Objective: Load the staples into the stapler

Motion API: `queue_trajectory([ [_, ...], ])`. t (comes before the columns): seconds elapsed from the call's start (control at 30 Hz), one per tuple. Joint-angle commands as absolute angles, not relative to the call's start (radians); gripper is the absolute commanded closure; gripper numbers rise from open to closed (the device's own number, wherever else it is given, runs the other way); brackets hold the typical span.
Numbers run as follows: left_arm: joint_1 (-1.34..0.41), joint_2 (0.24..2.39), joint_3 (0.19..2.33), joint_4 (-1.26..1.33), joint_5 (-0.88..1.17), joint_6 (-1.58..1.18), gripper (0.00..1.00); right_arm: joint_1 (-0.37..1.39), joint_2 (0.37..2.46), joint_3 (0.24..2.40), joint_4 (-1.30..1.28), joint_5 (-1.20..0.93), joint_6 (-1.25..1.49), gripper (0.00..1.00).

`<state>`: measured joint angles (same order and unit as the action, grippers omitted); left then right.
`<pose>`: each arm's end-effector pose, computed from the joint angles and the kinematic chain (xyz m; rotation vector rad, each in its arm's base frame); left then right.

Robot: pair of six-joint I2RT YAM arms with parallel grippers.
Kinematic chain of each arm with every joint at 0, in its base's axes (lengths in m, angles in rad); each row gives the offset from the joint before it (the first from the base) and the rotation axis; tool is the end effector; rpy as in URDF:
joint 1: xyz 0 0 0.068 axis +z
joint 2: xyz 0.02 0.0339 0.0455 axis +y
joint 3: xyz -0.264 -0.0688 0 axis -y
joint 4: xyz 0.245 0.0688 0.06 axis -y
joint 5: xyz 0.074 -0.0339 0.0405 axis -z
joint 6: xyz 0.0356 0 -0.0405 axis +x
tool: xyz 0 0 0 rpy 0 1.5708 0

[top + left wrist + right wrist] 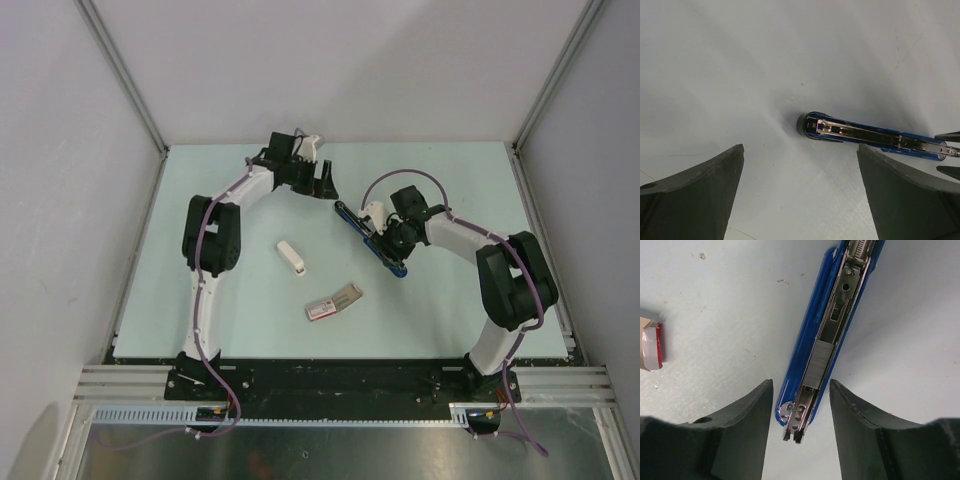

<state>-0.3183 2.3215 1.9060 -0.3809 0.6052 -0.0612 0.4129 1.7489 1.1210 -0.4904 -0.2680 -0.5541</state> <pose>0.4882 -0.1822 0.1887 0.5964 2.2864 -0.8989 0.3147 0.1481 0.1805 -1.3076 2.3130 0.3140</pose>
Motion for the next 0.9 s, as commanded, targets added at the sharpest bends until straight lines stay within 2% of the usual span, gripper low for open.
queue_trajectory([
  [0.0,-0.327,2.333,1.958,-0.370,0.604,-0.100,0.01,0.418,1.750,1.139,-0.473,-0.240,-0.558,0.47],
  [0.23,-0.329,2.357,1.975,-0.370,0.616,-0.110,0.01,0.415,1.750,1.139,-0.473,-0.232,-0.559,0.51],
  [0.87,-0.362,2.408,2.013,-0.369,0.633,-0.137,0.00,0.421,1.781,1.139,-0.464,-0.206,-0.558,0.52],
])
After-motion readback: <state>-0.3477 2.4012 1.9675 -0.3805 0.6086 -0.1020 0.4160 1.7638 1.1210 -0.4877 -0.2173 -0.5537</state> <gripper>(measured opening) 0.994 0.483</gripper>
